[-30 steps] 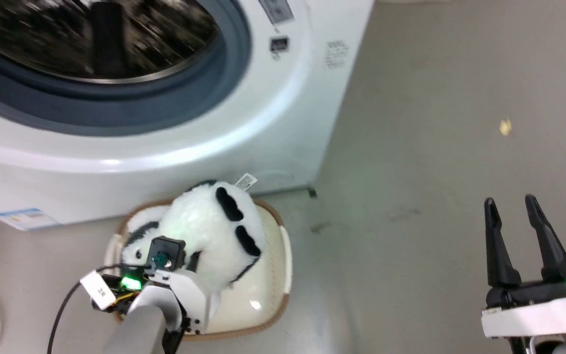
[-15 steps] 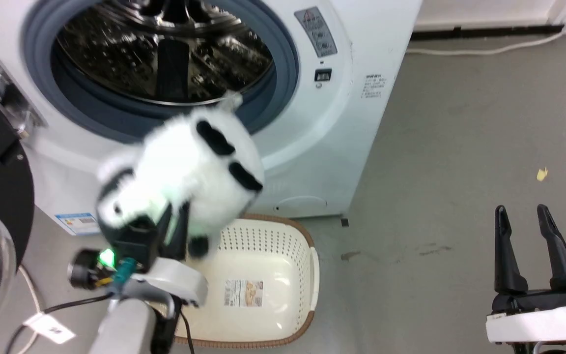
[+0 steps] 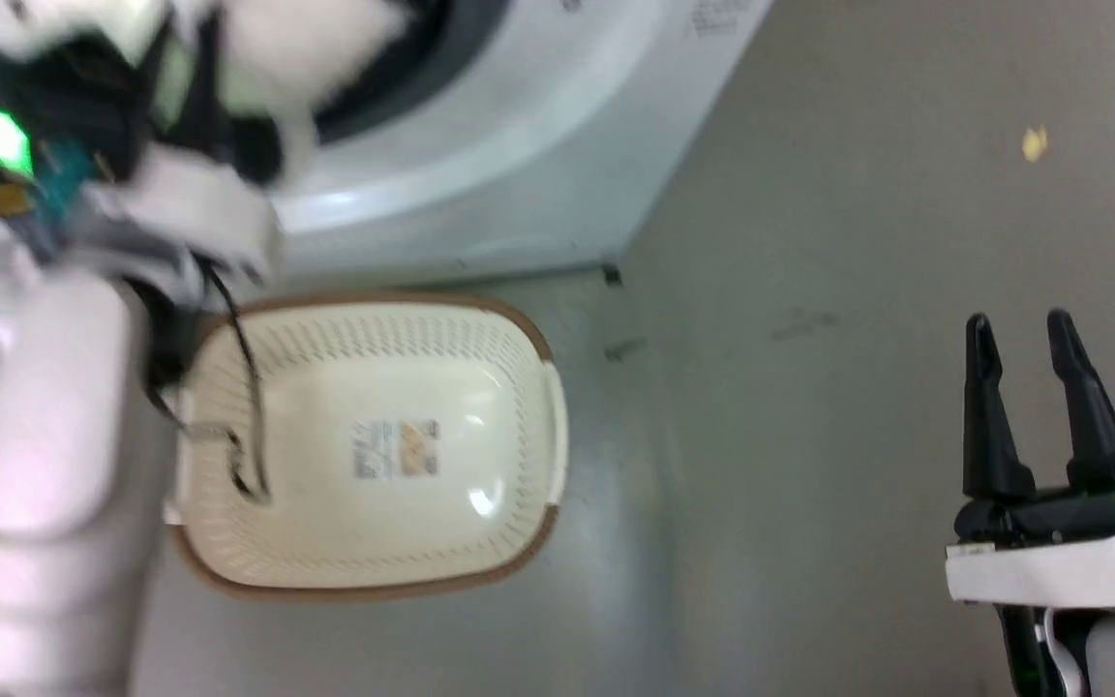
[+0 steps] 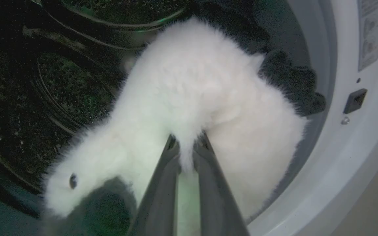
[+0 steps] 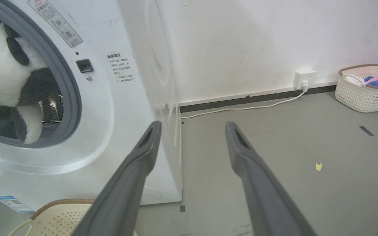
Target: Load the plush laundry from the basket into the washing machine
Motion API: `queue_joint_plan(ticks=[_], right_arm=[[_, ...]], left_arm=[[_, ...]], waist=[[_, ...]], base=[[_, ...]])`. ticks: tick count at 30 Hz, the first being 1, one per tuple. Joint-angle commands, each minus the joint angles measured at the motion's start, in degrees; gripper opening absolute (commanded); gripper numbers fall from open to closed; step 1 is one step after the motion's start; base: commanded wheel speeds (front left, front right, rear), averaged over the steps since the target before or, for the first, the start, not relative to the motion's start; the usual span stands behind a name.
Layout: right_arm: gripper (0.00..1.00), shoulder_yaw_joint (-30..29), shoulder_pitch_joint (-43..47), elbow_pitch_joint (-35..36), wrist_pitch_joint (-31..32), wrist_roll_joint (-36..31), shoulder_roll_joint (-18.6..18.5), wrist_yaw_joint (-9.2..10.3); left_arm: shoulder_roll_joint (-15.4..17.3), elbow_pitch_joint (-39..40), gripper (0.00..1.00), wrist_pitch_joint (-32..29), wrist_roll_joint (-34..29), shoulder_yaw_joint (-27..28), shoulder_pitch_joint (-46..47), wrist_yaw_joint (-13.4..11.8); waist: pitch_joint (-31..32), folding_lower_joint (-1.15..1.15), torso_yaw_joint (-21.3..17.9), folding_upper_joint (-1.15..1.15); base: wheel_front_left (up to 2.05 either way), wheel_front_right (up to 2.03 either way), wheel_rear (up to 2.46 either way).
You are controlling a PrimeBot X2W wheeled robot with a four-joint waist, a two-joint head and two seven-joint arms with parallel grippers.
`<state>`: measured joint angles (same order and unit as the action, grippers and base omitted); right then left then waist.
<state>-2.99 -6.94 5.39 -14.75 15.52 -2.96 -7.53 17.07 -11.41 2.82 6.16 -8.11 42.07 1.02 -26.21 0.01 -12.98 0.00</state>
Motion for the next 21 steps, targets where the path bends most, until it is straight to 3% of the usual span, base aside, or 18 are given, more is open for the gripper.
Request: queue_joint_plan(ticks=[1, 7, 14, 21], right_arm=[[1.0, 0.65, -1.65, -0.19, -0.25, 1.35, 0.08, 0.04], [1.0, 2.34, -3.6, -1.02, -0.25, 3.58, 0.08, 0.04], [1.0, 4.78, -6.0, -1.61, -0.25, 5.63, 0.08, 0.04], [1.0, 5.8, -6.48, -1.52, -0.25, 6.32, 0.08, 0.04]], left_arm=[[2.09, -1.51, 0.0, -2.06, -0.78, 0.77, 5.59, 0.52], [6.04, -6.42, 0.0, -6.65, -2.86, 0.79, 17.08, 1.62], [11.03, -19.68, 0.0, -10.71, -6.19, -1.46, 33.41, 4.0], [12.9, -32.64, 0.0, -13.85, -7.06, -2.29, 40.08, 4.18]], waist=[[-7.24, -0.01, -5.27, 0.0], [-11.66, -0.01, -8.57, 0.0], [-15.5, -0.01, -11.93, 0.0], [-16.56, -0.01, -12.74, 0.0]], base=[[0.0, 0.0, 0.0], [0.0, 0.0, 0.0], [0.0, 0.0, 0.0], [0.0, 0.0, 0.0]])
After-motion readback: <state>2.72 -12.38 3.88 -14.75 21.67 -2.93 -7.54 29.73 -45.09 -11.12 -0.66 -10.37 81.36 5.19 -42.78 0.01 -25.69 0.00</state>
